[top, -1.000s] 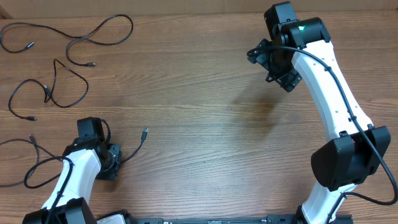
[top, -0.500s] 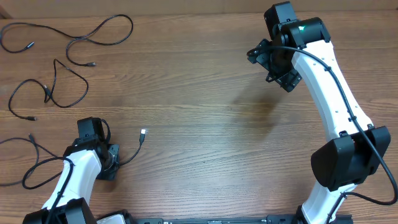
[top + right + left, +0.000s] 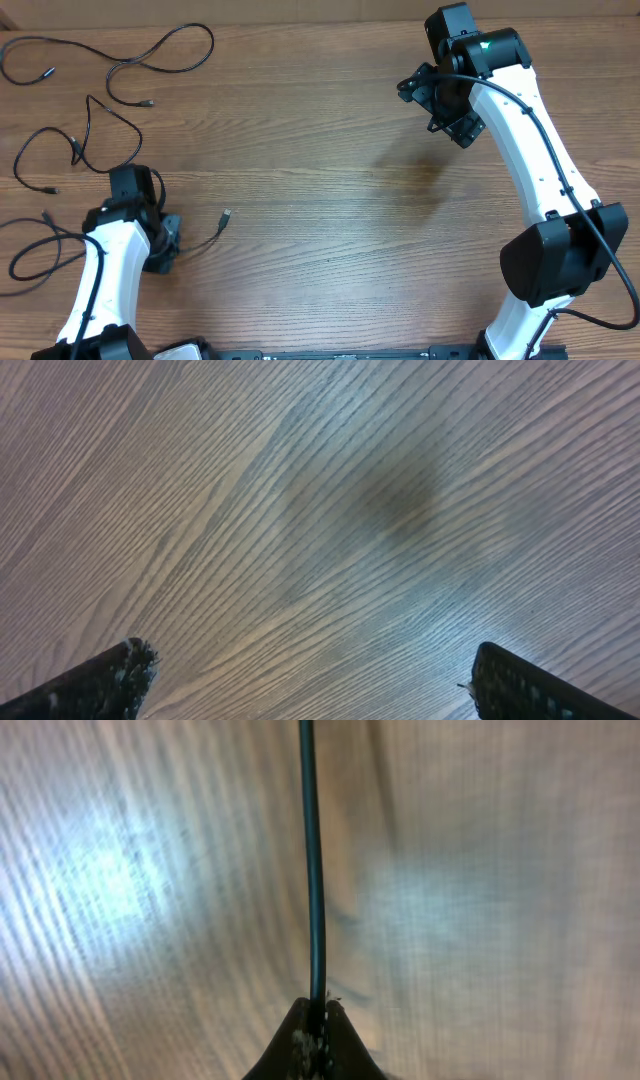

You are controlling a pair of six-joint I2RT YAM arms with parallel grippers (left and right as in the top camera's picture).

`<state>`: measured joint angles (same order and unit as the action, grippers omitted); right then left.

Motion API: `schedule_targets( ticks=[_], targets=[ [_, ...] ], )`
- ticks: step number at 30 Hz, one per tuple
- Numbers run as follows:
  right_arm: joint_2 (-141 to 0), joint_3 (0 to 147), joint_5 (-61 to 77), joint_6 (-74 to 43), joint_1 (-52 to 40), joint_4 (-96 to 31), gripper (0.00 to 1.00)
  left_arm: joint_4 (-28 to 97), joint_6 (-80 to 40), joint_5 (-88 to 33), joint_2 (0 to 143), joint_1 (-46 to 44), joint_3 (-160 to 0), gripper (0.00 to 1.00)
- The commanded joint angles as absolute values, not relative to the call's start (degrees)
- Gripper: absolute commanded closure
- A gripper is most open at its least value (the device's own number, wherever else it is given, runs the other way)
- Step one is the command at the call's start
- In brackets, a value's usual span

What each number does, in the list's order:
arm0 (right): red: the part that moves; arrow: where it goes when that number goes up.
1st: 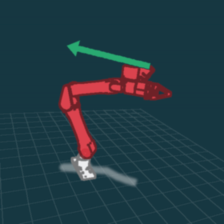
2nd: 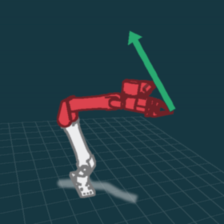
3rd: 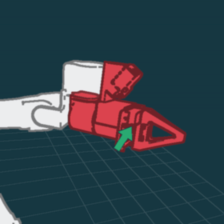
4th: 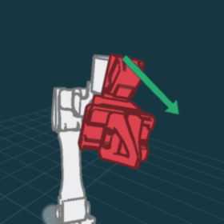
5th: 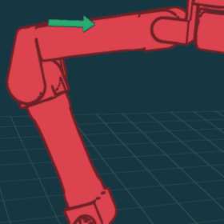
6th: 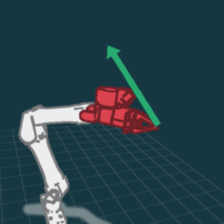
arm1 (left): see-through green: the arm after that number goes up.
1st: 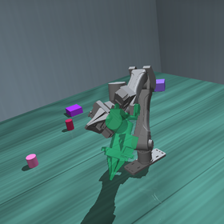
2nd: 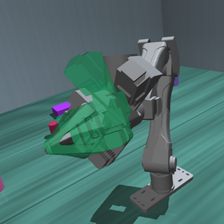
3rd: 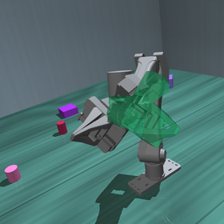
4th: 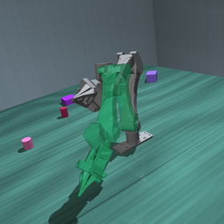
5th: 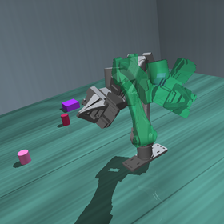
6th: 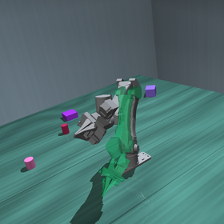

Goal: Untangle cables

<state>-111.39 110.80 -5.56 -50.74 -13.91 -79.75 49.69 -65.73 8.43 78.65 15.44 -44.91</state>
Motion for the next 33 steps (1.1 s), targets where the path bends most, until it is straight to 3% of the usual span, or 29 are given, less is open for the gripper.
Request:
schedule_targets(
  ticks=[1,21,33],
  targets=[
    [-111.22,110.56,-6.39,-50.52,-13.74,-79.64,0.0,49.89,-63.05,10.44,78.72,16.88,-48.29,0.95],
    [-111.22,110.56,-6.39,-50.52,-13.74,-79.64,0.0,48.84,-58.67,25.61,78.72,18.0,-48.53,0.95],
    [-111.22,110.56,-6.39,-50.52,-13.74,-79.64,0.0,47.4,-58.67,44.73,78.74,18.0,-48.53,0.95]
  ],
)
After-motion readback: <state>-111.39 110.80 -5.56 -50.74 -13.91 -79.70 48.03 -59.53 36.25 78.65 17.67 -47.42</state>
